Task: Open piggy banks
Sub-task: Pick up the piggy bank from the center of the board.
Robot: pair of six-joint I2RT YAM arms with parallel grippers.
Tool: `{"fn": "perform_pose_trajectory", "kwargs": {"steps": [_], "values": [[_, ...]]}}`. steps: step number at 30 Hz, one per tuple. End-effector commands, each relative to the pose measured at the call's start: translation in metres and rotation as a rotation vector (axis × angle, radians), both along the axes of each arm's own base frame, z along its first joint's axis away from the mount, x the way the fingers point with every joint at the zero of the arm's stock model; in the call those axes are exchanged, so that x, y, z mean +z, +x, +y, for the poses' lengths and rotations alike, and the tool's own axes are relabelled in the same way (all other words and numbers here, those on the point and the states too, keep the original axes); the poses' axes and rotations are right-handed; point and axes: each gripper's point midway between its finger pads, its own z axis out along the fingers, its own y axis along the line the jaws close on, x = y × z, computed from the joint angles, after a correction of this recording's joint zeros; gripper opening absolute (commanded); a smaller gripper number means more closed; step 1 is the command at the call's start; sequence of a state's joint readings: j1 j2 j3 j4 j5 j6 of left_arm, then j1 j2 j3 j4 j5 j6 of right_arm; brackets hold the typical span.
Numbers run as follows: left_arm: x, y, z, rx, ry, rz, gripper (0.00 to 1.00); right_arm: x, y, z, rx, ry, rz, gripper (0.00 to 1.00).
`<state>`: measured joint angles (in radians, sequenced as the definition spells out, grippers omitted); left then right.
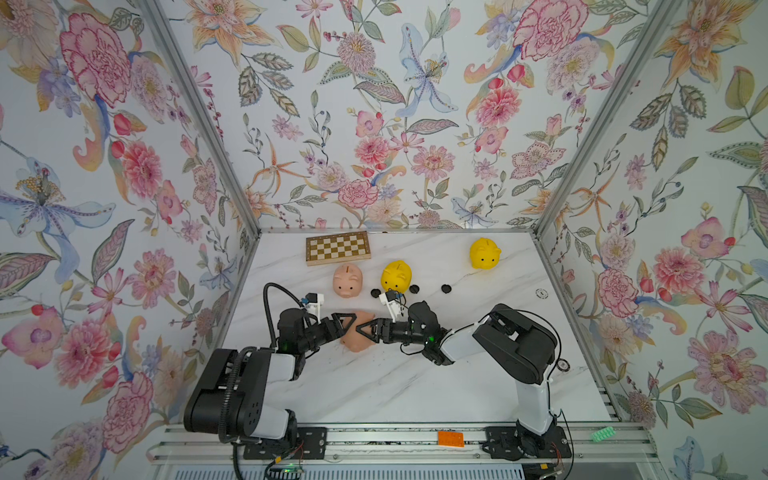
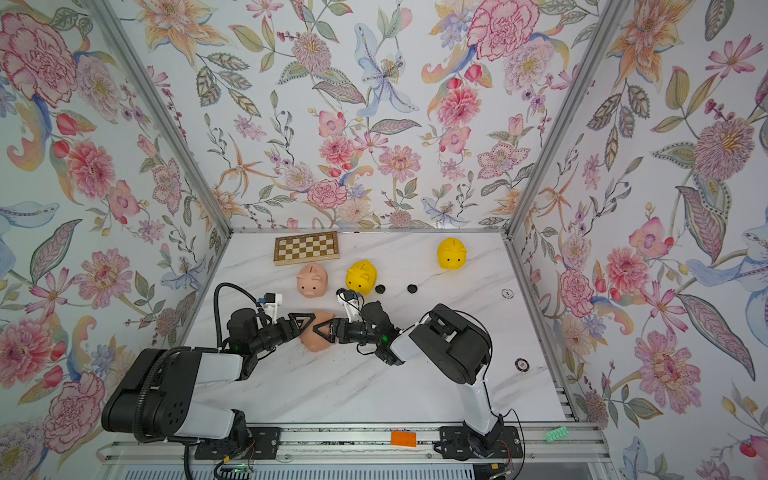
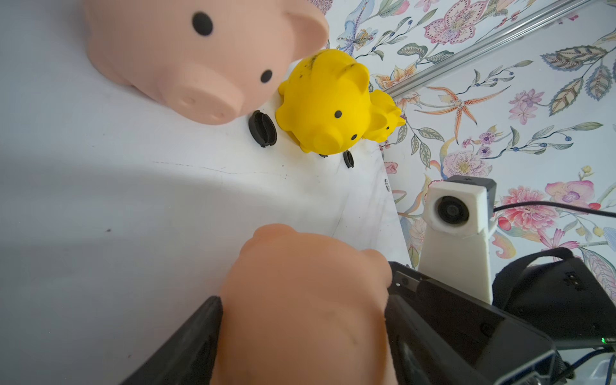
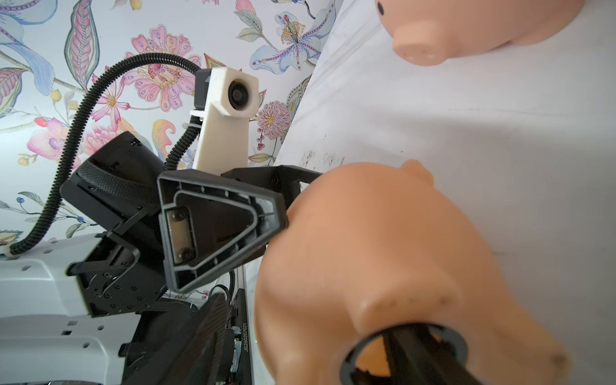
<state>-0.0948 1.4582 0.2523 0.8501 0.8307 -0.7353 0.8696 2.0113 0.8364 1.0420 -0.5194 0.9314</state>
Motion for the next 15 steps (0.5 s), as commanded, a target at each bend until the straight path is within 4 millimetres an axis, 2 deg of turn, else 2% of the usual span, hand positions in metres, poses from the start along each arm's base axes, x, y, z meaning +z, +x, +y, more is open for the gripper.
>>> {"fn": "perform_pose_trajectory", "kwargs": {"steps": [1, 7, 12, 15], "values": [[-0.010, -0.011, -0.003, -0.026, -0.016, 0.038, 0.79, -0.006, -0.002, 0.010, 0.029, 0.004, 0.021, 0.74], [-0.013, -0.010, -0.001, -0.020, -0.005, 0.044, 0.79, -0.022, -0.001, 0.015, 0.038, -0.068, 0.082, 0.74], [-0.010, -0.008, -0.001, -0.015, -0.012, 0.044, 0.79, -0.036, 0.000, 0.008, 0.020, -0.141, 0.126, 0.72], [-0.007, -0.006, -0.001, -0.013, -0.015, 0.039, 0.81, -0.038, 0.000, 0.003, 0.010, -0.140, 0.134, 0.70]]}}
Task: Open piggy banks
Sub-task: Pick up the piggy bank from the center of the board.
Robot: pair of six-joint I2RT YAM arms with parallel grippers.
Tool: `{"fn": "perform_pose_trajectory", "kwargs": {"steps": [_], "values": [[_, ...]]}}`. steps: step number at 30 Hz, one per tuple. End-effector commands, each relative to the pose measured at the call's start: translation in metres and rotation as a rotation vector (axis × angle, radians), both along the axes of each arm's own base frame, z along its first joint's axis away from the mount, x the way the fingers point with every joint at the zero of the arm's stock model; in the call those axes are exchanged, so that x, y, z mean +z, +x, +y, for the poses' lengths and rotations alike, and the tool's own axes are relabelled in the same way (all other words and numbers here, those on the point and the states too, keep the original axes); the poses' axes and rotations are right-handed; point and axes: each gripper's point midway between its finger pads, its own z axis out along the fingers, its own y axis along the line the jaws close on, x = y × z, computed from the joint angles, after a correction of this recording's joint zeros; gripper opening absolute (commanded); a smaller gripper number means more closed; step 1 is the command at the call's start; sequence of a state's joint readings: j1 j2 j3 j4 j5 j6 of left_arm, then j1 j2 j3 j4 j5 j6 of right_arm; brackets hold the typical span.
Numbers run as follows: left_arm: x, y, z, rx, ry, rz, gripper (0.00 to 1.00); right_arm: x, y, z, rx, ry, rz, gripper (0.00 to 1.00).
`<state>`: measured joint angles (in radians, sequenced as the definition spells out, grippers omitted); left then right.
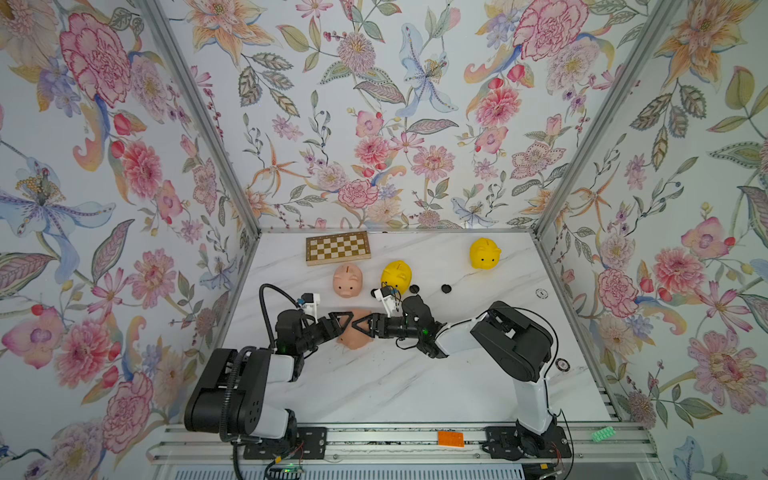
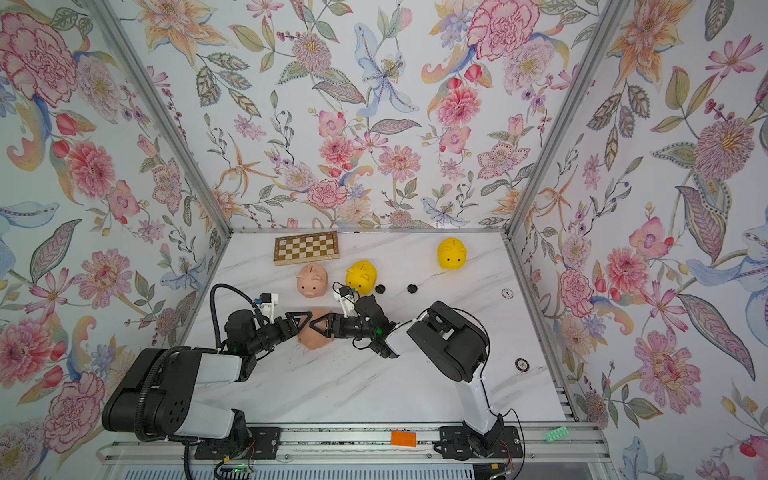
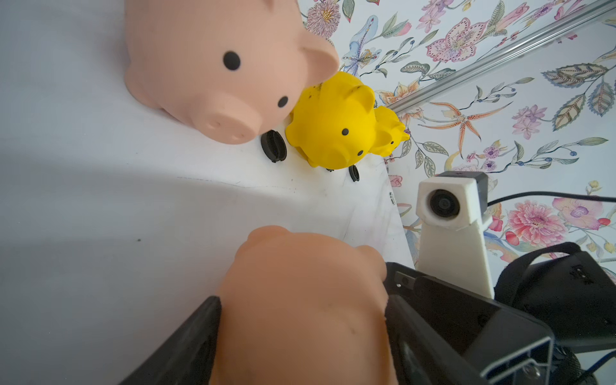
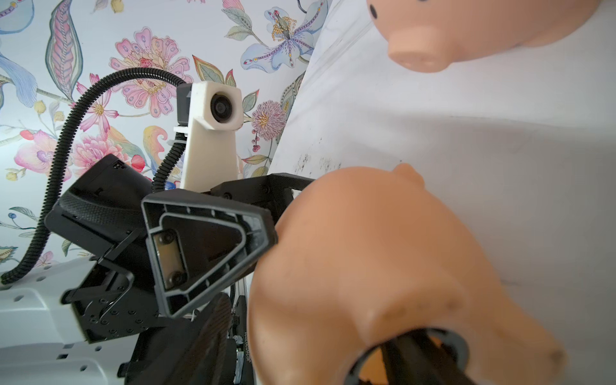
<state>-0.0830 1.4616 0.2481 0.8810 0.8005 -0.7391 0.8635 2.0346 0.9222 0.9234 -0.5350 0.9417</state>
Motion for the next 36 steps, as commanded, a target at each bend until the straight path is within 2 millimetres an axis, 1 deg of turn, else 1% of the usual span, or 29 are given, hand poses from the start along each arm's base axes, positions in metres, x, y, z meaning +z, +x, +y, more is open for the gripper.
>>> {"fn": "perform_pose_trajectory", "kwargs": {"steps": [1, 4, 5, 6, 12, 16, 19, 26, 30, 33, 34, 36], "values": [[-0.009, -0.013, -0.008, -0.054, -0.021, 0.062, 0.83, -0.032, -0.009, -0.008, 0.003, -0.095, 0.083, 0.70], [-0.011, -0.015, -0.008, -0.054, -0.010, 0.076, 0.86, -0.033, -0.007, -0.012, -0.008, -0.096, 0.085, 0.70], [-0.002, -0.007, -0.008, -0.054, -0.006, 0.048, 0.88, -0.035, -0.007, -0.013, -0.012, -0.099, 0.087, 0.71], [0.000, -0.006, -0.008, -0.052, 0.001, 0.044, 0.89, -0.036, -0.007, -0.014, -0.014, -0.101, 0.088, 0.72], [0.010, -0.006, -0.005, -0.038, 0.016, 0.027, 0.94, -0.047, -0.007, -0.018, -0.016, -0.112, 0.112, 0.74], [0.010, -0.007, 0.000, -0.015, 0.046, 0.028, 0.99, -0.047, -0.007, -0.019, -0.016, -0.105, 0.111, 0.75], [0.009, -0.007, 0.002, -0.003, 0.059, 0.040, 0.99, -0.047, -0.006, -0.019, -0.019, -0.103, 0.110, 0.75], [-0.001, -0.006, 0.017, 0.069, 0.066, 0.086, 0.99, -0.051, -0.004, -0.023, -0.032, -0.086, 0.122, 0.73], [-0.003, -0.006, 0.019, 0.074, 0.028, 0.096, 0.99, -0.052, -0.004, -0.026, -0.037, -0.070, 0.133, 0.72], [0.001, -0.004, 0.018, 0.066, -0.019, 0.088, 0.99, -0.054, -0.004, -0.027, -0.041, -0.068, 0.138, 0.71], [-0.007, -0.011, 0.018, 0.067, -0.036, 0.112, 0.99, -0.055, -0.003, -0.027, -0.043, -0.069, 0.139, 0.71], [-0.008, -0.012, 0.018, 0.070, -0.069, 0.113, 0.99, -0.057, -0.004, -0.028, -0.044, -0.070, 0.143, 0.71]]}}
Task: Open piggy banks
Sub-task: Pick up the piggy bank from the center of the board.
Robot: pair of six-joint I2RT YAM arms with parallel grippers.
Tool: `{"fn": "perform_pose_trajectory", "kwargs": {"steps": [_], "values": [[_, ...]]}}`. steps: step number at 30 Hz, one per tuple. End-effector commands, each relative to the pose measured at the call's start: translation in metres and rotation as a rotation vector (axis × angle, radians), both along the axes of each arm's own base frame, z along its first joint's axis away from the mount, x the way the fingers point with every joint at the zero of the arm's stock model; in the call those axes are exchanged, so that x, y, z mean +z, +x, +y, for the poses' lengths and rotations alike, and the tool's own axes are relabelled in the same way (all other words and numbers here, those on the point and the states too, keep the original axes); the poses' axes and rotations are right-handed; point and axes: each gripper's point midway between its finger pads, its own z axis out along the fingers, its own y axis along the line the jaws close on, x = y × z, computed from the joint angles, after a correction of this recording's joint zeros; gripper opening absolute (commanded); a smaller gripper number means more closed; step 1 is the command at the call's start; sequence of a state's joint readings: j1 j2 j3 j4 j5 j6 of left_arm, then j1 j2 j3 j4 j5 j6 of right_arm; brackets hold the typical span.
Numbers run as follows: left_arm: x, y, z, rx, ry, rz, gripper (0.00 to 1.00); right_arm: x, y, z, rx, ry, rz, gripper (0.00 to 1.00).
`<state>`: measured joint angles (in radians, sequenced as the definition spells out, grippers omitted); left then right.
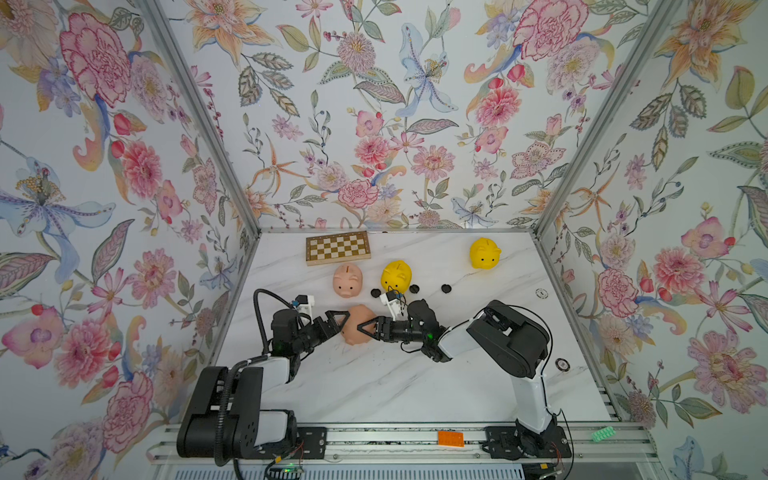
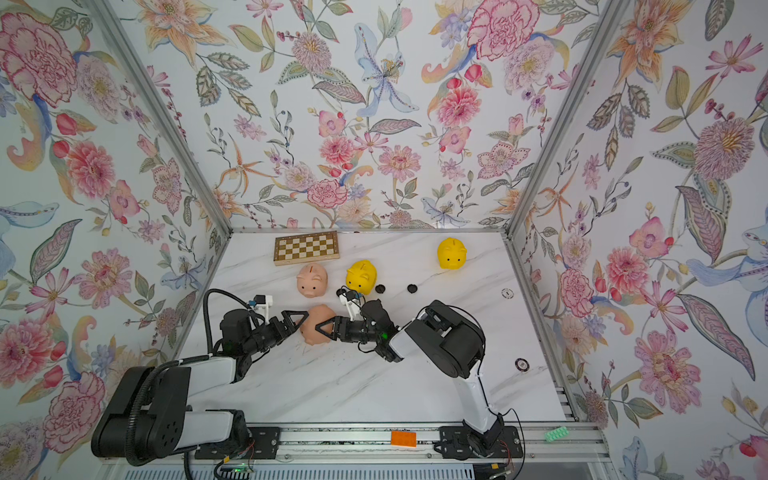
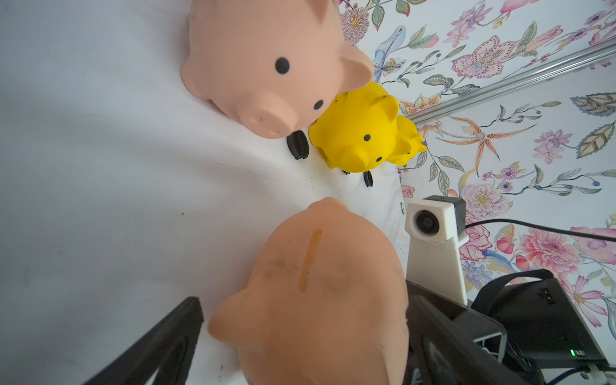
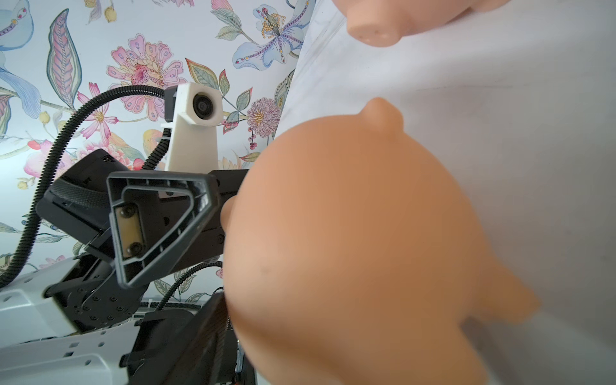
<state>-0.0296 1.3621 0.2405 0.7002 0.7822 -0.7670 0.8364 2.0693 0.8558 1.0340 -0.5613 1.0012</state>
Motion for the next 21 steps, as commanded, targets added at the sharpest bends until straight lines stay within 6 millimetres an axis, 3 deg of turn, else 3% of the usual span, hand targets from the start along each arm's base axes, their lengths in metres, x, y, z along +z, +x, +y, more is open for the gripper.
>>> {"fn": "perform_pose_trajectory", "kwargs": {"steps": [1, 10, 14, 17, 19, 21], "values": [[-0.002, -0.006, -0.002, -0.006, -0.080, 0.005, 0.99, -0.040, -0.003, -0.013, -0.028, -0.087, 0.087, 0.71], [0.004, -0.004, -0.012, -0.031, -0.273, -0.059, 0.99, -0.044, -0.003, -0.015, -0.037, -0.079, 0.099, 0.71], [-0.016, -0.002, -0.014, -0.038, -0.267, -0.025, 0.95, -0.044, -0.003, -0.016, -0.040, -0.081, 0.100, 0.70], [-0.018, -0.003, -0.013, -0.036, -0.240, -0.045, 0.94, -0.046, -0.002, -0.016, -0.043, -0.082, 0.104, 0.70], [-0.016, -0.001, -0.013, -0.038, -0.236, -0.057, 0.91, -0.047, -0.002, -0.016, -0.043, -0.081, 0.107, 0.70], [-0.015, 0.000, -0.012, -0.039, -0.230, -0.068, 0.81, -0.048, -0.003, -0.015, -0.043, -0.081, 0.109, 0.70]]}}
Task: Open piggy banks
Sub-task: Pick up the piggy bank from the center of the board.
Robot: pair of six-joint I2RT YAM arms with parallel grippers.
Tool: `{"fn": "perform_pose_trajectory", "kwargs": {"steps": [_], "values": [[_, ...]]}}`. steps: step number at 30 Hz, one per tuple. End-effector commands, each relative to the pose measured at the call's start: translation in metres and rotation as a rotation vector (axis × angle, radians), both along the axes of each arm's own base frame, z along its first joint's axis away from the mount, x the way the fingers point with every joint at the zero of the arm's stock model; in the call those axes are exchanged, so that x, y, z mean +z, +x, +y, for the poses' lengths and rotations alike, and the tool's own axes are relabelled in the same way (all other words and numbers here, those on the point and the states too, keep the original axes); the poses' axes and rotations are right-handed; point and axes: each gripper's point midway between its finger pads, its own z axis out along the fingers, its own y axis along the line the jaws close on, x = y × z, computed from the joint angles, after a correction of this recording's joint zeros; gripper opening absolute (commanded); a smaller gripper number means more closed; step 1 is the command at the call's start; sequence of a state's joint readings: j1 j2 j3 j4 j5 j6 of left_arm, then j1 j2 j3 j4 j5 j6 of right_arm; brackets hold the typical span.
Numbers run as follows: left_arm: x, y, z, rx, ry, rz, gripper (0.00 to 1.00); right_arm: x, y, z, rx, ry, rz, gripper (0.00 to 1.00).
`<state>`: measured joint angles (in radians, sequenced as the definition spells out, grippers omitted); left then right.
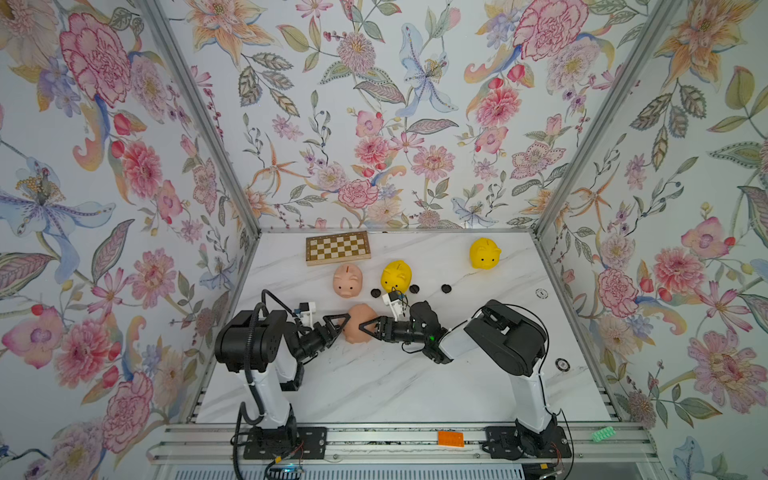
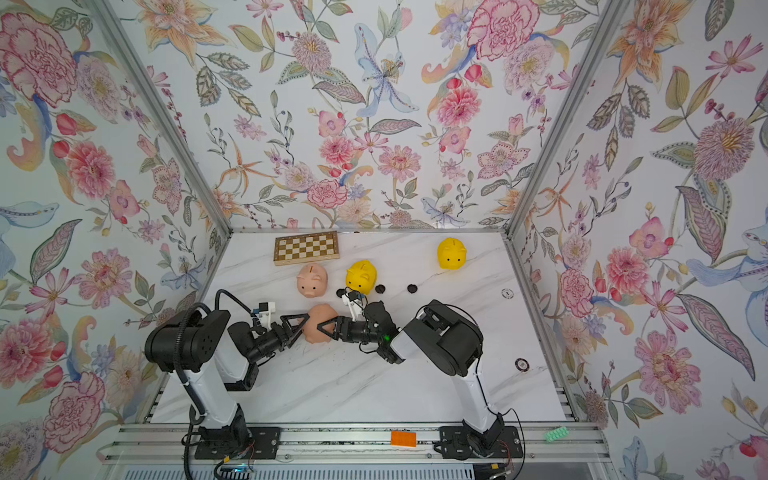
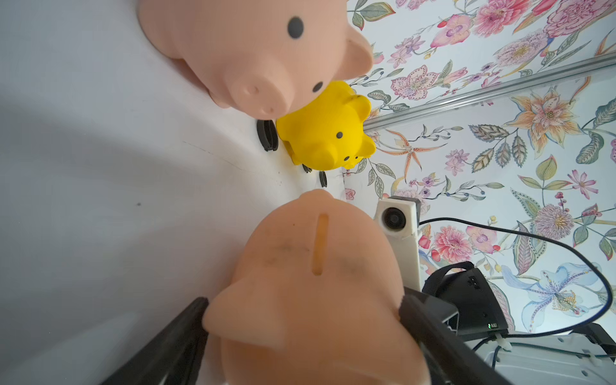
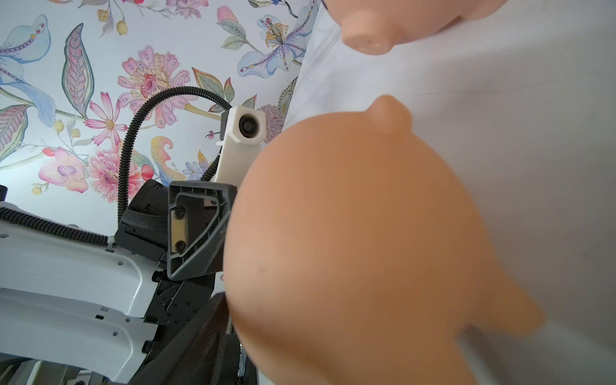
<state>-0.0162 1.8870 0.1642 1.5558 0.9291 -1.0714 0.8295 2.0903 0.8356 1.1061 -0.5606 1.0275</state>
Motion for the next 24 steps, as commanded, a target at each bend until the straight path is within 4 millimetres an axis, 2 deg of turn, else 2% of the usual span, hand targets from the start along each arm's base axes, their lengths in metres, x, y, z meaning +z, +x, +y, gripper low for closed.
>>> {"fn": "perform_pose_trajectory", "kwargs": {"steps": [1, 10, 17, 20, 21, 22, 23, 24], "values": [[-0.003, -0.001, 0.002, 0.005, 0.030, -0.034, 0.78, -0.046, -0.004, -0.012, -0.028, -0.107, 0.105, 0.70], [0.011, -0.001, 0.001, 0.004, 0.033, -0.086, 0.66, -0.036, -0.002, -0.015, -0.034, -0.091, 0.082, 0.71], [0.025, -0.001, 0.002, 0.010, 0.022, -0.122, 0.54, -0.008, 0.008, -0.037, -0.055, -0.062, 0.023, 0.76], [0.030, -0.001, 0.002, 0.012, 0.018, -0.136, 0.50, 0.004, 0.011, -0.053, -0.066, -0.079, -0.009, 0.80], [0.032, -0.001, 0.002, 0.011, 0.016, -0.140, 0.48, 0.008, 0.013, -0.058, -0.069, -0.095, -0.022, 0.85], [0.033, -0.001, 0.002, 0.015, 0.016, -0.142, 0.48, 0.010, 0.013, -0.063, -0.072, -0.114, -0.035, 0.94], [0.035, -0.001, 0.002, 0.015, 0.016, -0.147, 0.47, 0.012, 0.014, -0.069, -0.074, -0.141, -0.050, 0.99], [0.037, -0.001, 0.002, 0.015, 0.015, -0.153, 0.45, 0.012, 0.015, -0.075, -0.079, -0.178, -0.066, 0.99]]}}
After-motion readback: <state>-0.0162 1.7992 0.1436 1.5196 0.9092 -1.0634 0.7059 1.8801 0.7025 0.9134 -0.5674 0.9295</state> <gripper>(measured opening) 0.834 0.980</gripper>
